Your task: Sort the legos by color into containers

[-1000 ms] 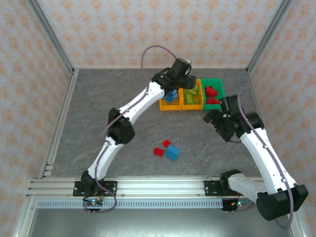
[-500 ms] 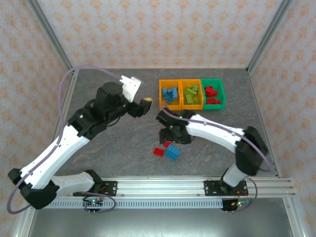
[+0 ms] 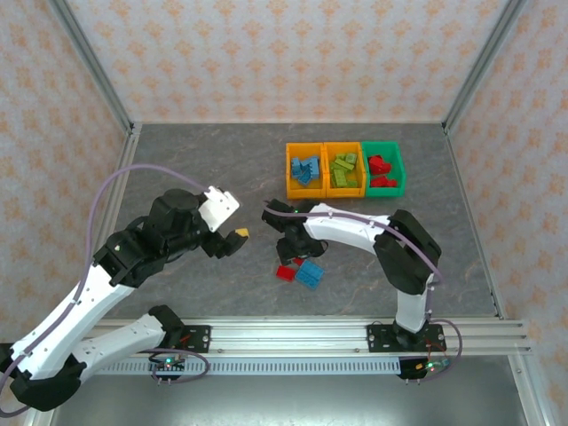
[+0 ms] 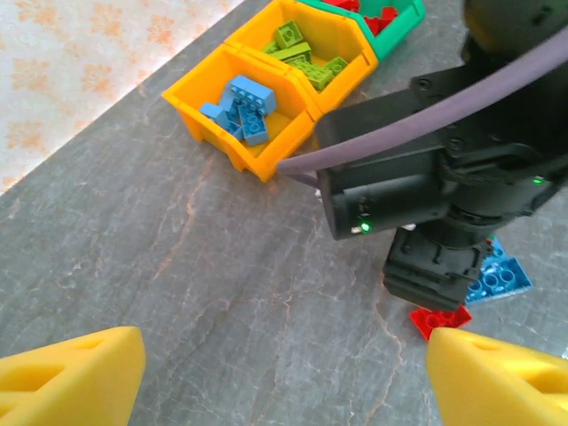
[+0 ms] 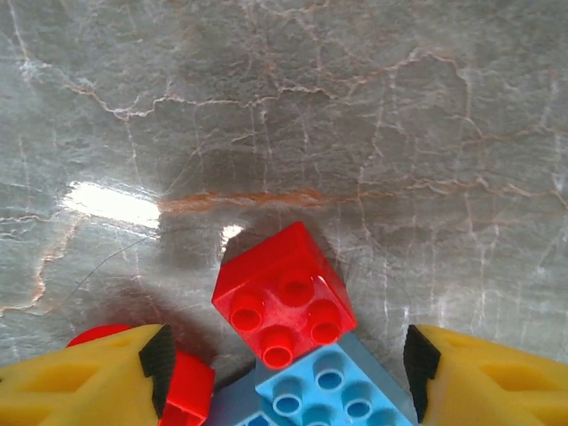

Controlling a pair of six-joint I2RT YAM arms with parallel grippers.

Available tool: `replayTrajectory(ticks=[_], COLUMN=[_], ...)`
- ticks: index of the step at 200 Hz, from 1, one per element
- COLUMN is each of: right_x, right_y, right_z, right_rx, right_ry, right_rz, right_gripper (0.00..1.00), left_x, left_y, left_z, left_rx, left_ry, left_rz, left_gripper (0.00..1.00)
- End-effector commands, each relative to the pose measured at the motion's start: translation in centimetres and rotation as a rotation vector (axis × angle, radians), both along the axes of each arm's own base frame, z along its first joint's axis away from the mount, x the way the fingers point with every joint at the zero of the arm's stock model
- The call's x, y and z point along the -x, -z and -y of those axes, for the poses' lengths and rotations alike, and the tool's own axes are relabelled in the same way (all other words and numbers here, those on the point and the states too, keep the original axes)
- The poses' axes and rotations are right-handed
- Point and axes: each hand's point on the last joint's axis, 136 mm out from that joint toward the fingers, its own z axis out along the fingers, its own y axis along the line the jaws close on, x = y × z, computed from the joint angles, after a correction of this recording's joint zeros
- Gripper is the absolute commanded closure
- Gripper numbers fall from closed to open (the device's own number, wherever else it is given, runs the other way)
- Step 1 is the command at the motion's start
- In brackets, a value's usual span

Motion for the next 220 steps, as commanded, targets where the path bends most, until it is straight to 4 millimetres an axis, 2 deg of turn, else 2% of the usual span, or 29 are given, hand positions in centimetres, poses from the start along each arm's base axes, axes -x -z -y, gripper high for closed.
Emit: replayTrajectory(ticks=[1, 31, 50, 68, 107, 134, 159, 174, 200, 220], right_x=[-0.3, -0.5, -0.3, -0.2, -1.6, -3.7, -6.2, -7.9, -12.0, -15.5], right_y=[0.8, 1.6, 2.1, 2.6, 1.6, -1.0, -5.1, -7.6, -11.8, -13.2], right_z=[0.2, 0.3, 0.5, 0.7, 1.9, 3.3, 4.8, 6.5, 11.6, 16.6], right_rx=[0.018, 0.025, 0.033, 0.039, 0.039, -0.026, -0.098, -0.148, -0.229, -0.254], right_ry=[-0.013, 0.003, 0.004, 0.015, 0.09, 0.204, 0.296, 0.386, 0.608, 0.792], right_rz=[-0.001, -0.018, -0.033, -0.038, 0.018, 0.09, 0.208, 0.269, 0.371, 0.421], right_gripper=[0.35, 0.44, 0.47, 0.53, 0.67, 0.7, 0.71, 0.72, 0.73, 0.73], left_x=[0.5, 1.7, 2.0, 2.0, 1.9, 1.8, 1.5, 1.3, 0.4, -0.2], left_y=[0.1, 1.2, 1.7, 2.0, 2.1, 2.2, 2.0, 1.8, 1.6, 1.5], left_z=[0.6, 0.9, 0.9, 0.9, 0.8, 1.0, 1.2, 1.5, 1.6, 1.9], left_rx=[-0.014, -0.047, -0.046, -0.044, -0.033, -0.02, 0.0, 0.018, 0.049, 0.076], left_ry=[0.081, 0.16, 0.17, 0.17, 0.158, 0.15, 0.143, 0.135, 0.09, 0.059], left_rz=[0.025, 0.006, 0.005, 0.004, 0.004, 0.002, 0.008, 0.008, 0.0, -0.009], left_gripper=[0.17, 0.17, 0.17, 0.17, 0.16, 0.16, 0.16, 0.16, 0.15, 0.15])
